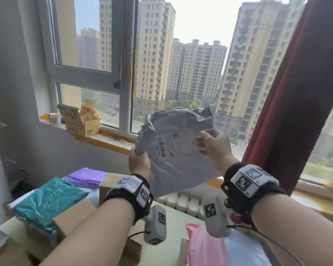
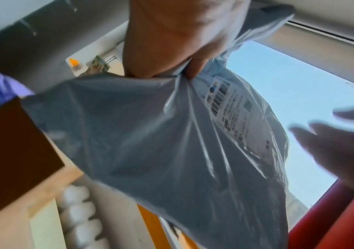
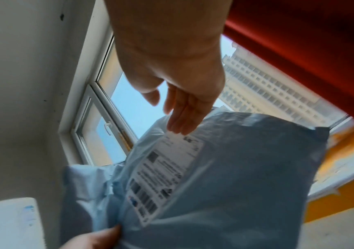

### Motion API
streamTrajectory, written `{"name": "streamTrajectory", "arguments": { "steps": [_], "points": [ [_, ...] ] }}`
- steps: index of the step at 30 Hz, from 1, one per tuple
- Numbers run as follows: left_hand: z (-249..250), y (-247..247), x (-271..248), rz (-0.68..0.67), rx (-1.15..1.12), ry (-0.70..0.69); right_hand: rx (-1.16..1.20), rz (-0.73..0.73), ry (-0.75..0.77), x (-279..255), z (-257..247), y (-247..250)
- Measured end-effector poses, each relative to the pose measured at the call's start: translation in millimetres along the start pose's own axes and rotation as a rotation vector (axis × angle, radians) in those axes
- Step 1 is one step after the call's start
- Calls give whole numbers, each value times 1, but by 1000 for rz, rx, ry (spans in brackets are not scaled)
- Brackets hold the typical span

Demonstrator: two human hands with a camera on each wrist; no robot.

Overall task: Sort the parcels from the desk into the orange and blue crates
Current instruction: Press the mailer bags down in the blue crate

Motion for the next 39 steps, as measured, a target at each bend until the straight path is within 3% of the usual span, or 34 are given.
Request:
{"name": "streamTrajectory", "arguments": {
  "steps": [6, 10, 11, 13, 15, 18, 21, 24, 27, 29, 30, 33, 35, 39],
  "points": [
    [-2, -42, -24, -51, -258, 85, -499, 162, 91, -7, 21, 60],
    [15, -70, -28, -244, -11, -117, -830, 171, 400, -20, 6, 69],
    [18, -81, -29, -318, 68, -162, -911, 115, 431, -20, 3, 68],
    [28, -102, -41, -452, 250, -241, -1005, -33, 353, -17, 5, 70],
    [40, -116, -55, -516, 297, -281, -919, -157, 155, -15, 17, 78],
    [55, -124, -70, -475, 249, -271, -682, -251, -53, -22, 45, 92],
    [63, -132, -80, -449, 291, -328, -440, -268, -78, -28, 64, 101],
    [70, -140, -89, -374, 587, -554, -286, -212, -81, -27, 85, 114],
    [74, -136, -95, -179, 689, -752, -88, -89, -112, -30, 108, 134],
    [63, -130, -93, -94, 610, -693, -18, 2, -129, -37, 121, 150],
    [53, -130, -94, -111, 538, -599, 38, 43, -145, -41, 127, 157],
    [11, -140, -95, -282, 273, -167, 155, 83, -191, -55, 140, 164],
    [-19, -151, -97, -384, 129, 24, 177, 108, -204, -59, 148, 168],
    [-66, -156, -107, -468, 176, 145, 276, 155, -242, -62, 168, 176]
  ]
}}
Point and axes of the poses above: each hand's wrist, its own x-axis towards the middle knuckle, its own y-axis out of the back of the hand, z = x × y, the point moved 6 cm from there along x, towards the middle knuckle, and after that the axes turned 9 degrees about -z, right-handed, at the moved point
